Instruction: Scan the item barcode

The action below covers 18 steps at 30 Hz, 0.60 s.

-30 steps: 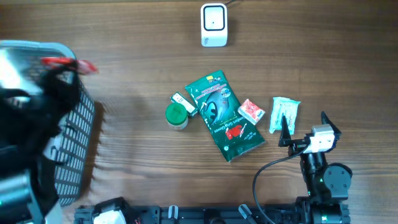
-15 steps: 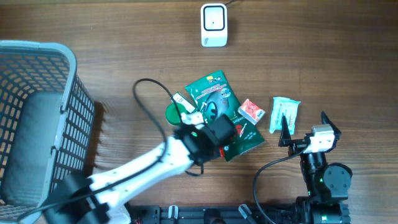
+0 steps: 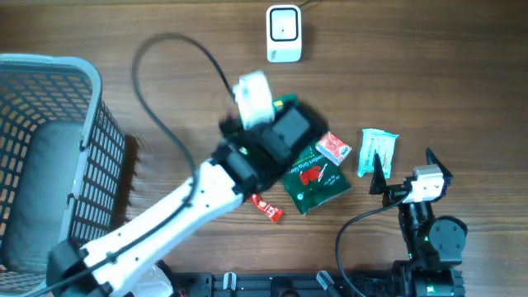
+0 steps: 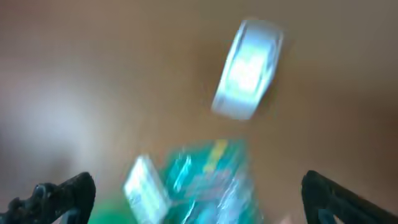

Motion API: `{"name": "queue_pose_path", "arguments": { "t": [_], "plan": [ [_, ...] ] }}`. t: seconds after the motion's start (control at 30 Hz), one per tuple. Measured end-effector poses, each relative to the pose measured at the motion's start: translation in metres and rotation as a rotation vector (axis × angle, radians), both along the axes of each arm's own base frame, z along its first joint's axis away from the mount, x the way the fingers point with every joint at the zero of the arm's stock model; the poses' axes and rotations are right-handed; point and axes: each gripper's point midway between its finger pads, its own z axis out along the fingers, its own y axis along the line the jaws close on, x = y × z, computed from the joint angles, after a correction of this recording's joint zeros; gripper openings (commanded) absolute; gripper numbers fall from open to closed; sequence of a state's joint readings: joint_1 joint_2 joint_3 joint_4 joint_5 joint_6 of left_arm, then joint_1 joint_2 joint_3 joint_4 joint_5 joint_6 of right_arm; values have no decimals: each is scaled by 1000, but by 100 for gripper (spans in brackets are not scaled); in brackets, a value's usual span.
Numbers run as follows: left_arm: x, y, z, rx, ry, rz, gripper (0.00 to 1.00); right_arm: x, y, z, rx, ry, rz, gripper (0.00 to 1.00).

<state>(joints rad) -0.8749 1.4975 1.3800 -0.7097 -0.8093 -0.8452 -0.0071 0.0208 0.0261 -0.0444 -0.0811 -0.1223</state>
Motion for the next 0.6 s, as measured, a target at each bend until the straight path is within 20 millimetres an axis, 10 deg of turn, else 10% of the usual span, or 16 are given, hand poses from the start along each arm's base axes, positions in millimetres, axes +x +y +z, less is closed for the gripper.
{"name": "queue_pose_path", "arguments": {
  "t": [0.1,0.2,0.3,0.43,0.6],
  "plan": [
    [54,46,182,-11,-475,120,100,0,0,0,0,-1,0,100],
    [56,135,275,192,-680,316,100,0,0,0,0,0,0,100],
    [64,184,262,538,-493,332,100,0,0,0,0,-1,0,100],
    [58,177,193,708,-202,-22,100,0,0,0,0,-1,0,100],
    [-35,164,245,471,-481,-222,100,0,0,0,0,-1,0,100]
  ]
}}
